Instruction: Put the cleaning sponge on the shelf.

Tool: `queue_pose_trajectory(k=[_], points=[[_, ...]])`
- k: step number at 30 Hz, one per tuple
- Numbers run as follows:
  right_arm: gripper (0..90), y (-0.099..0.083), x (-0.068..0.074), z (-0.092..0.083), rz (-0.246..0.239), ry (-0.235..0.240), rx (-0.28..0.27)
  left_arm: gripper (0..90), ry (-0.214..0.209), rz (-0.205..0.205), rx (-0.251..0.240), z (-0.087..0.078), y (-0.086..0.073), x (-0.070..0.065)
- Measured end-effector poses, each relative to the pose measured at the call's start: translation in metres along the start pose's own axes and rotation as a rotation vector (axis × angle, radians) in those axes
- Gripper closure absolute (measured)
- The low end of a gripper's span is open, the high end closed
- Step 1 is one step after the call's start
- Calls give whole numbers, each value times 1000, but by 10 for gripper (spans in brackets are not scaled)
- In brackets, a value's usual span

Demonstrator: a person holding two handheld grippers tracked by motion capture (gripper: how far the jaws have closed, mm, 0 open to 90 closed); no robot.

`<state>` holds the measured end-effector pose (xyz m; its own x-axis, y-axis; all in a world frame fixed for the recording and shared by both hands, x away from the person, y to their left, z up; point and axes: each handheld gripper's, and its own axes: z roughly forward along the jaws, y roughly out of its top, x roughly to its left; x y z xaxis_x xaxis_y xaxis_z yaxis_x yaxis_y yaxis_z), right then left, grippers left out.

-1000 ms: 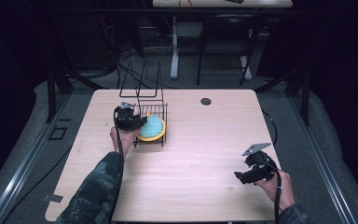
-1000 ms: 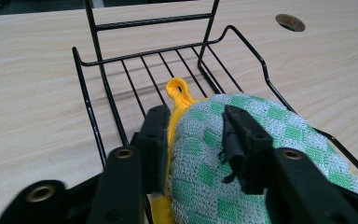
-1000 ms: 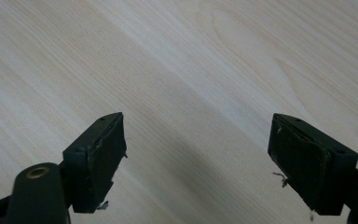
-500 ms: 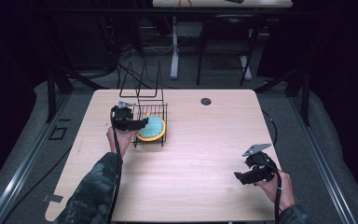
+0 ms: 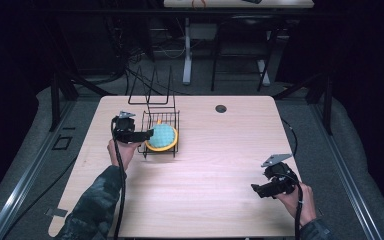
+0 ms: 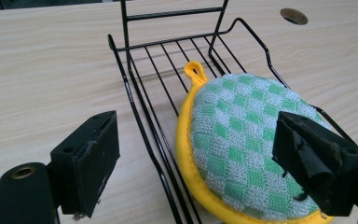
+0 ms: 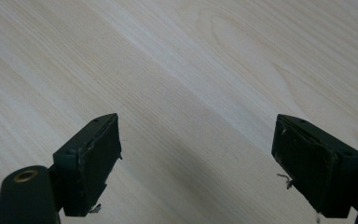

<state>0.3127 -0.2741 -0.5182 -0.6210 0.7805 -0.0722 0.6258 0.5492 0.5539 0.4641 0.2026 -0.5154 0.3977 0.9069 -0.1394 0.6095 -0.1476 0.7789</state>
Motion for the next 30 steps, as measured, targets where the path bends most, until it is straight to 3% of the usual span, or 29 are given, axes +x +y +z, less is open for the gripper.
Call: queue_pose_trajectory(k=[5, 13, 24, 30], points=[[145, 0, 1, 0, -3, -2, 3, 146, 14, 32, 4, -9, -3, 2], [138, -1, 1, -3, 0, -2, -12, 97, 35, 36, 5, -28, -9, 6], [129, 0, 2, 0, -14, -4, -8, 41, 58, 108, 67, -65, -33, 5], [105, -1, 1, 1, -15, -2, 5, 30, 77, 115, 63, -85, -46, 4]])
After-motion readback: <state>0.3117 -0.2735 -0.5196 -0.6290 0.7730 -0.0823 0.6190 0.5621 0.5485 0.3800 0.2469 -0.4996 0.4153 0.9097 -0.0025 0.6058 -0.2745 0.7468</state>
